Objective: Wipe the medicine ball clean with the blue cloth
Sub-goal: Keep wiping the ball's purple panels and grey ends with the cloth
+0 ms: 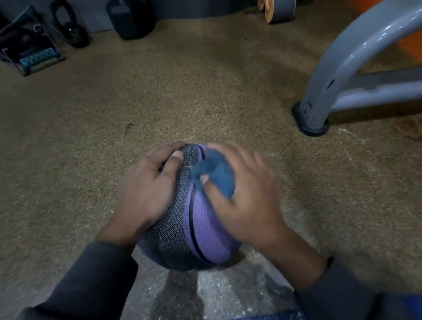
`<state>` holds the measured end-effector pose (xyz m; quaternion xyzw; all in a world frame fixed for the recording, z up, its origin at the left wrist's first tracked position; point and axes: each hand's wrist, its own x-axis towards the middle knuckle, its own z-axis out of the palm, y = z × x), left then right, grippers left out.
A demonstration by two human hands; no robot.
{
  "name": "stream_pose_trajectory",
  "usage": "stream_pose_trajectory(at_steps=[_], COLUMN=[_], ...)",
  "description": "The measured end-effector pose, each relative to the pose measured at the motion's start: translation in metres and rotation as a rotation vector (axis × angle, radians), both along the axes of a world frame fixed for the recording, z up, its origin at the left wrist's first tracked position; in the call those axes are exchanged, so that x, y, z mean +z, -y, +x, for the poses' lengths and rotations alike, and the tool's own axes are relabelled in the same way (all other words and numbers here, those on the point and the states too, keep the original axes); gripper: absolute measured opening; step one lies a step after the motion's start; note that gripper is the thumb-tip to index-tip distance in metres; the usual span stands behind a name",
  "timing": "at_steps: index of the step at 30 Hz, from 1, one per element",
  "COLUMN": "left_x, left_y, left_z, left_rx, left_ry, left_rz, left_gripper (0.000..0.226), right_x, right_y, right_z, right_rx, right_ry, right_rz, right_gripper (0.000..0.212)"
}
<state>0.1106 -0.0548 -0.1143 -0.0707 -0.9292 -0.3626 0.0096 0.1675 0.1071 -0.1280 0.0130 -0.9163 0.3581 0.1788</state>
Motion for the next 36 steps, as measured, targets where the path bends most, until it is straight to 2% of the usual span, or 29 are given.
stream_pose_trajectory(at_steps=[3, 5, 8, 10, 11, 13, 15, 17, 19, 22, 23, 25, 28, 30, 32, 35, 36], left_x=[0.001, 0.003, 0.008, 0.009, 0.009, 0.007, 0.006, 0.005, 0.002, 0.001, 0.002, 0.002, 0.001, -0.001, -0.002, -0.002, -0.002], left_y=[0.0, -0.004, -0.011, -0.013, -0.014, -0.015, -0.013, -0.008, -0.003, -0.002, -0.003, -0.005, -0.002, 0.003, 0.007, 0.011, 0.011], left_z=[-0.004, -0.002, 0.006, 0.008, 0.006, 0.002, -0.001, -0.003, -0.003, -0.002, -0.001, 0.0, 0.001, 0.004, 0.007, 0.009, 0.009], left_rx=[0.027, 0.03, -0.063, -0.097, -0.094, -0.064, -0.043, -0.039, -0.053, -0.043, -0.031, -0.013, -0.028, -0.04, -0.03, 0.004, 0.014], left_ry=[0.021, -0.019, -0.159, -0.105, -0.078, -0.06, -0.05, -0.031, -0.032, -0.036, -0.038, -0.048, -0.051, -0.05, -0.052, -0.049, -0.044], left_rz=[0.007, -0.034, -0.199, -0.213, -0.206, -0.222, -0.205, -0.153, -0.121, -0.114, -0.117, -0.13, -0.119, -0.073, -0.036, 0.004, 0.013], left_gripper=[0.048, 0.054, 0.07, 0.075, 0.074, 0.067, 0.058, 0.054, 0.051, 0.051, 0.051, 0.052, 0.053, 0.055, 0.055, 0.053, 0.053], right_x=[-0.012, -0.022, -0.03, -0.028, -0.026, -0.02, -0.01, -0.006, -0.022, -0.049, -0.05, -0.044, -0.012, -0.008, -0.023, -0.047, -0.045], right_y=[-0.024, -0.032, -0.031, -0.031, -0.031, -0.021, 0.0, 0.012, 0.002, -0.026, -0.029, -0.022, 0.009, 0.017, 0.007, -0.019, -0.019], right_z=[-0.029, -0.038, -0.03, -0.025, -0.023, -0.017, 0.001, 0.016, 0.014, -0.009, -0.011, -0.003, 0.026, 0.032, 0.022, 0.005, 0.005], right_rx=[-0.105, -0.151, -0.128, -0.125, -0.131, -0.158, -0.155, -0.123, -0.106, -0.225, -0.257, -0.249, -0.147, -0.121, -0.113, -0.171, -0.189], right_ry=[0.261, 0.354, 0.376, 0.374, 0.373, 0.337, 0.171, 0.021, 0.04, 0.346, 0.413, 0.403, 0.126, 0.019, 0.108, 0.349, 0.377], right_rz=[-0.39, -0.487, -0.45, -0.448, -0.44, -0.317, -0.112, -0.018, -0.151, -0.656, -0.726, -0.573, -0.131, -0.04, -0.142, -0.634, -0.638], right_gripper=[0.027, 0.02, 0.04, 0.063, 0.067, 0.067, 0.065, 0.059, 0.056, 0.055, 0.056, 0.056, 0.059, 0.058, 0.056, 0.051, 0.049])
